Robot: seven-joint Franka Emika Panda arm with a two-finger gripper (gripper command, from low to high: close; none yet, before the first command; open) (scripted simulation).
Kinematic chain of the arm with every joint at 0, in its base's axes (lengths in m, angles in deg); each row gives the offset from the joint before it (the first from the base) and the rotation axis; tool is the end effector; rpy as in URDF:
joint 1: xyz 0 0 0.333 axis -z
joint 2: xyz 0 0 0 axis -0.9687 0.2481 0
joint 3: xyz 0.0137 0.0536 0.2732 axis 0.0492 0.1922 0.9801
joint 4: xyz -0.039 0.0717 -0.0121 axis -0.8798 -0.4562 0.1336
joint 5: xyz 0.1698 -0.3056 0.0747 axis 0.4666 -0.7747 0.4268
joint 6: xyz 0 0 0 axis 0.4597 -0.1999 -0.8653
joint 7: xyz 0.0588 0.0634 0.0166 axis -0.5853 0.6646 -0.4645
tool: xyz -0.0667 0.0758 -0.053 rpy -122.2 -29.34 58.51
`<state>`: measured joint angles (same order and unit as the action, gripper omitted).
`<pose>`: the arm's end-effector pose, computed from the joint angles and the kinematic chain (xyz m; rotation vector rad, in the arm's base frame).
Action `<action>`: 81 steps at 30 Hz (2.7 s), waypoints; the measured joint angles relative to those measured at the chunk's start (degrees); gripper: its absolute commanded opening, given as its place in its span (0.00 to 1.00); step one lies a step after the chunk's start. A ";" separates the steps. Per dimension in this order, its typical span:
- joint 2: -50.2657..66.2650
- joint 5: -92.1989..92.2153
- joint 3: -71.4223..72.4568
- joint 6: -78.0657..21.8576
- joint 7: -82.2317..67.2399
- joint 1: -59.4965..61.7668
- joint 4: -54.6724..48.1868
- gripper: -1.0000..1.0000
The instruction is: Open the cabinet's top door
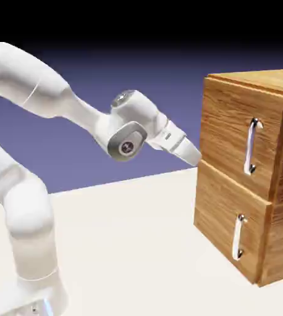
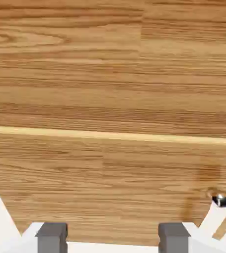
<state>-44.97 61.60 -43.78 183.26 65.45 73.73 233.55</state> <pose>0.3855 0.0070 0.4531 -2.4780 0.9251 -1.0628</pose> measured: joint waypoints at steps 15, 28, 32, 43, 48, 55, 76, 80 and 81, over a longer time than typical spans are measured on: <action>-10.81 -37.38 -17.80 -3.52 21.02 -15.13 -5.51 0.50; -20.17 -69.77 -33.23 -6.57 39.25 -28.24 -10.29 0.50; -23.05 -79.74 -37.98 -7.50 44.85 -32.27 -11.76 0.50; -30.98 -107.15 -51.03 -10.08 60.27 -43.36 -15.80 0.50; -34.58 -119.60 -56.96 -11.26 67.28 -48.40 -17.63 0.50; -39.62 -137.05 -65.27 -12.90 77.09 -55.46 -20.21 0.50; -41.37 -159.94 -74.34 -22.66 94.27 -67.02 -23.85 0.00; -34.09 -162.67 -73.11 -21.02 104.24 -64.84 -24.20 0.00; -32.19 -162.76 -72.29 -21.42 106.73 -63.62 -23.47 0.00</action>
<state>-77.15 -101.16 -116.07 161.84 172.18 10.11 210.09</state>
